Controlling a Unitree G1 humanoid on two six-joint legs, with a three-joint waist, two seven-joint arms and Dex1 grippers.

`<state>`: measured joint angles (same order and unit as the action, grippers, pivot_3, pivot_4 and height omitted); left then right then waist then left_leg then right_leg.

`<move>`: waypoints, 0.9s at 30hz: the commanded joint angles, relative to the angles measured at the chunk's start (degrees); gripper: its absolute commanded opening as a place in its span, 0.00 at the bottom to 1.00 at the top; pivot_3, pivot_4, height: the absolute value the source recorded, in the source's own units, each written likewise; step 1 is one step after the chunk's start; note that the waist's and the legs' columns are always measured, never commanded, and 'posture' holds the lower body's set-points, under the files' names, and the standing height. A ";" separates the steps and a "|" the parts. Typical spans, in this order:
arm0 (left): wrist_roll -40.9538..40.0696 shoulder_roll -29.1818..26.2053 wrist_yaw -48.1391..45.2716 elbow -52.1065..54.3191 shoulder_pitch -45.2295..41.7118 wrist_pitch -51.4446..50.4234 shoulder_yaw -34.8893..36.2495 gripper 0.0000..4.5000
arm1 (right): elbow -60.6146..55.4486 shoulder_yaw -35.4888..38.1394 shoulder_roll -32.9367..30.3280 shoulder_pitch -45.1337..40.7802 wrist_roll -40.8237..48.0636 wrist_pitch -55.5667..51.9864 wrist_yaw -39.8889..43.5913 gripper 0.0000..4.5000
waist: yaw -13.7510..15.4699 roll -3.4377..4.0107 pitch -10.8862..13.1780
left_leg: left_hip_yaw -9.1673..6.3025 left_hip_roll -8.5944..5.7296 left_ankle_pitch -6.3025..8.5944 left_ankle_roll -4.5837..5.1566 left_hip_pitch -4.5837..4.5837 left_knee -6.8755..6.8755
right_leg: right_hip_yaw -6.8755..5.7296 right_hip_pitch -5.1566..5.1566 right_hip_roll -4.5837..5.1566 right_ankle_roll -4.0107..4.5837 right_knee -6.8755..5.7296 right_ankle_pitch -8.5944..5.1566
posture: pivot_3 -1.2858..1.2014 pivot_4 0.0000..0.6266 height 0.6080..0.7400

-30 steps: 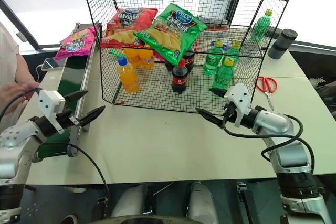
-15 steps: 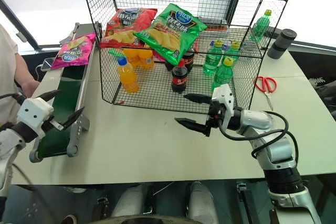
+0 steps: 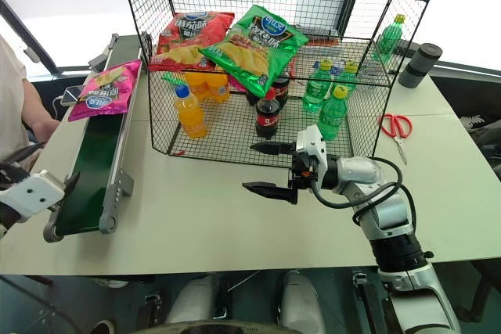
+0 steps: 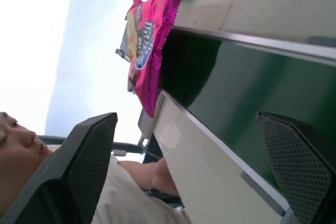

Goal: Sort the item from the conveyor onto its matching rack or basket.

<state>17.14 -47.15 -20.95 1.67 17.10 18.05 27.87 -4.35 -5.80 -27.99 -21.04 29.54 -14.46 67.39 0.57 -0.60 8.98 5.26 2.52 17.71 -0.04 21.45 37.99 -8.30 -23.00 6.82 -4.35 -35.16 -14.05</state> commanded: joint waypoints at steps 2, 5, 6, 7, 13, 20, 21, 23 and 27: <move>2.79 -0.34 3.21 0.10 -0.71 0.29 -0.18 1.00 | 0.15 0.84 0.55 -1.41 -0.51 1.48 -0.57 0.99 | 0.00 0.00 0.00 | 0.02 0.01 0.00 0.00 0.00 0.00 | 0.00 0.00 0.00 0.01 0.00 0.01 | 0.52 0.24 1.00; 3.85 -0.92 3.87 -1.42 -1.97 -0.93 -0.90 1.00 | 0.39 0.51 0.34 -0.94 -1.56 1.38 -1.56 0.99 | 0.10 -0.02 -0.01 | 0.05 0.01 0.00 0.00 0.00 0.00 | 0.00 0.00 0.03 0.01 0.01 0.01 | 0.52 0.24 1.00; 4.13 -1.13 3.55 -1.81 -2.23 -1.46 -1.33 1.00 | 0.29 0.57 0.38 -0.79 -1.78 1.50 -1.80 0.99 | 0.07 -0.01 -0.01 | 0.05 0.01 0.00 0.00 0.00 0.00 | 0.00 -0.02 0.03 0.01 0.01 0.02 | 0.52 0.24 1.00; 4.64 -1.30 3.33 -2.06 -2.47 -1.98 -1.98 1.00 | 0.20 0.65 0.46 -0.72 -1.96 1.70 -2.01 0.99 | 0.03 -0.02 -0.01 | 0.06 0.01 0.00 0.00 0.00 0.00 | 0.00 -0.01 0.03 0.01 0.00 0.02 | 0.52 0.24 1.00; 3.53 -1.34 2.48 -2.00 -4.36 -3.20 -3.90 1.00 | -2.36 0.85 0.76 0.16 -0.81 0.74 -2.94 0.99 | -0.09 -0.02 -0.01 | 0.13 0.07 0.00 0.00 0.02 -0.02 | 0.02 0.06 0.02 0.03 -0.02 0.03 | 0.52 0.24 1.00; 3.80 -1.51 2.53 -2.97 -6.04 -3.54 -5.33 1.00 | -6.13 1.07 0.69 1.87 1.28 -0.47 -3.55 0.99 | -0.10 -0.03 -0.02 | 0.16 0.10 0.00 -0.01 0.01 -0.02 | 0.04 0.11 0.03 0.06 -0.01 0.05 | 0.52 0.24 1.00; 3.86 -1.54 2.61 -3.22 -6.15 -3.42 -5.50 1.00 | -6.22 1.00 0.73 1.95 1.11 -0.41 -3.80 0.99 | -0.09 -0.03 -0.02 | 0.17 0.10 0.00 -0.01 0.01 -0.02 | 0.04 0.11 0.03 0.06 -0.02 0.05 | 0.52 0.24 1.00; 3.85 -1.58 2.85 -3.81 -6.48 -3.28 -5.79 1.00 | -6.26 0.86 0.74 2.01 0.84 -0.44 -4.17 0.99 | -0.12 -0.03 -0.02 | 0.17 0.10 0.00 -0.01 0.00 -0.02 | 0.05 0.10 0.03 0.06 -0.01 0.05 | 0.52 0.24 1.00; 3.61 -1.69 3.09 -5.08 -7.46 -2.50 -6.83 1.00 | -6.61 0.50 0.48 2.05 0.43 -0.63 -4.84 0.99 | -0.14 -0.03 -0.02 | 0.19 0.12 0.00 -0.01 0.01 -0.02 | 0.06 0.08 0.01 0.06 -0.02 0.06 | 0.52 0.24 1.00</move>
<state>20.99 -47.38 -18.56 -3.46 10.36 14.59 21.05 -8.67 -5.75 -27.47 -18.83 29.87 -15.12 62.94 0.43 -0.63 8.96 5.45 2.64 17.72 -0.05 21.46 37.97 -8.24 -22.92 6.83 -4.28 -35.18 -13.99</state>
